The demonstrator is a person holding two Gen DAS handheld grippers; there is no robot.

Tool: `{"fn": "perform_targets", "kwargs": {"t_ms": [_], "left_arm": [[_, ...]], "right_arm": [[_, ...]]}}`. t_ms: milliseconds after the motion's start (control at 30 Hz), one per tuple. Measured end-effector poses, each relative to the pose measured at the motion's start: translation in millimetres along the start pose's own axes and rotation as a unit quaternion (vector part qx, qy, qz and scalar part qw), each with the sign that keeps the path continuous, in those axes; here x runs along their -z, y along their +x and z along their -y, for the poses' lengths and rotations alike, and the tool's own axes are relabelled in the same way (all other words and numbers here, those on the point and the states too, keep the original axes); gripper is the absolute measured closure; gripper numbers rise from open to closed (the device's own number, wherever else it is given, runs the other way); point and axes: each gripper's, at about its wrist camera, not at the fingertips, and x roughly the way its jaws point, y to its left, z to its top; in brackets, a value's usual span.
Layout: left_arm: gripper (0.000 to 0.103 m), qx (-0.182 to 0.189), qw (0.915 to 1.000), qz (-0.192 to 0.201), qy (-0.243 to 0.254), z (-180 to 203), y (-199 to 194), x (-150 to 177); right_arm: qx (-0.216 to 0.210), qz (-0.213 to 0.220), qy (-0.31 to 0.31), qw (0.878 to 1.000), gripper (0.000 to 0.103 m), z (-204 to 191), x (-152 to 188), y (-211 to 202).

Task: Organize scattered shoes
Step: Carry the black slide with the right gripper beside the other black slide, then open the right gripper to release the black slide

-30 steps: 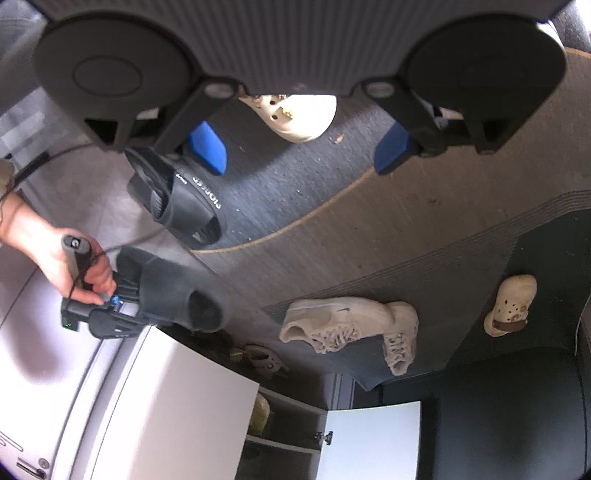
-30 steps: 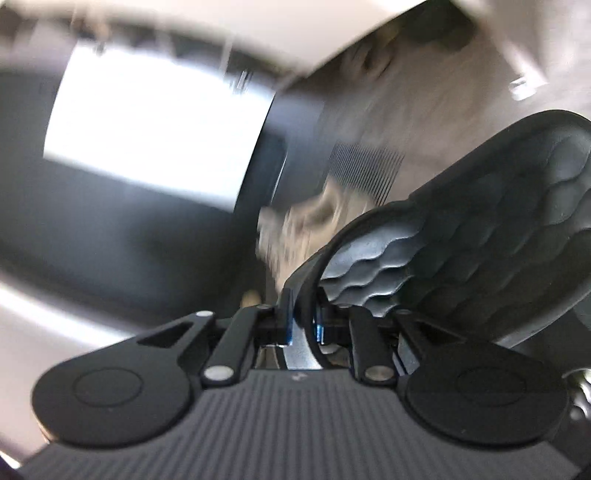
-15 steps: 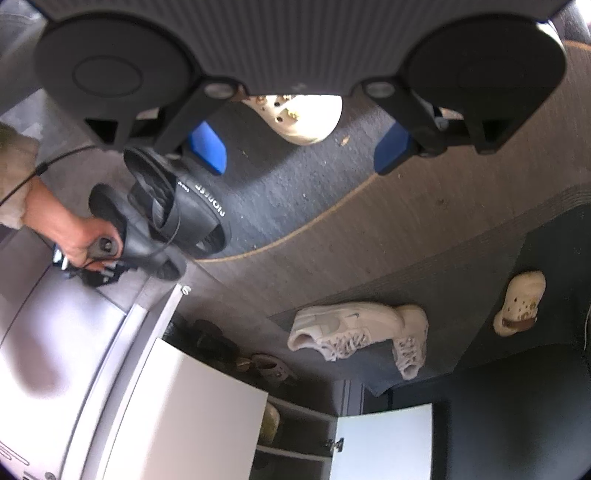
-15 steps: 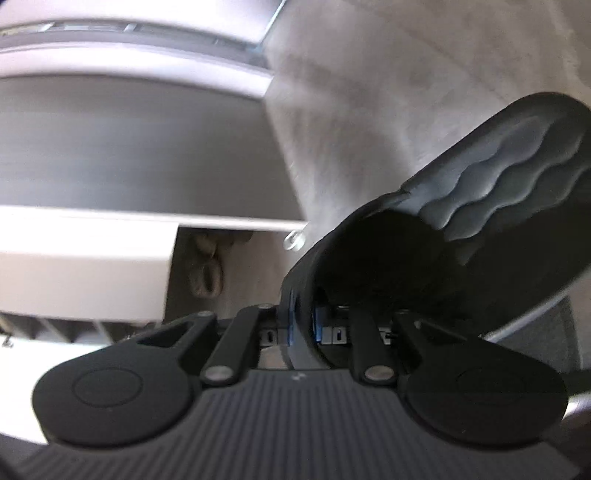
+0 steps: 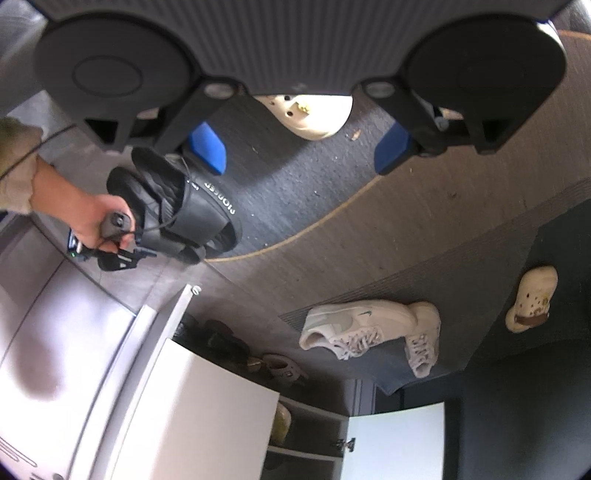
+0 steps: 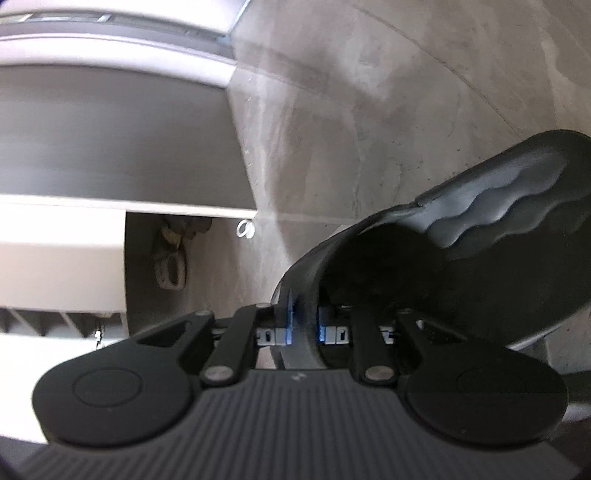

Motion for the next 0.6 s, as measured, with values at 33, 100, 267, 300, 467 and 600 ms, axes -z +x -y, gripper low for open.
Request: {"fn": "perform_targets", "kwargs": {"t_ms": [33, 100, 267, 300, 467, 600], "left_arm": [[0.013, -0.002, 1.0000, 0.000, -0.005, -2, 0, 0], [0.013, -0.008, 0.9999, 0.000, -0.014, -6, 2, 0], [0.013, -0.034, 0.9989, 0.016, -0.027, -16, 5, 0], [0.013, -0.041, 0.9986, 0.021, -0.027, -19, 6, 0], [0.000, -0.144, 0.9889, 0.038, 0.005, -57, 33, -20], [0.001, -0.222, 0.9749, -0.010, 0.019, -108, 74, -46]], "right_arm": [[-0.003, -0.003, 0.000, 1.000, 0.048, -1, -1, 1], [-0.003, 0.005, -0.010, 1.000, 0.016, -1, -2, -12], [0.004, 0.037, -0.042, 0.998, 0.016, -4, -10, -51], [0.003, 0.052, -0.057, 0.997, 0.016, -10, -11, -61], [-0.029, 0.075, -0.165, 0.983, 0.016, -48, 6, -82], [-0.084, 0.005, -0.295, 0.952, 0.016, -99, 62, -61]]}}
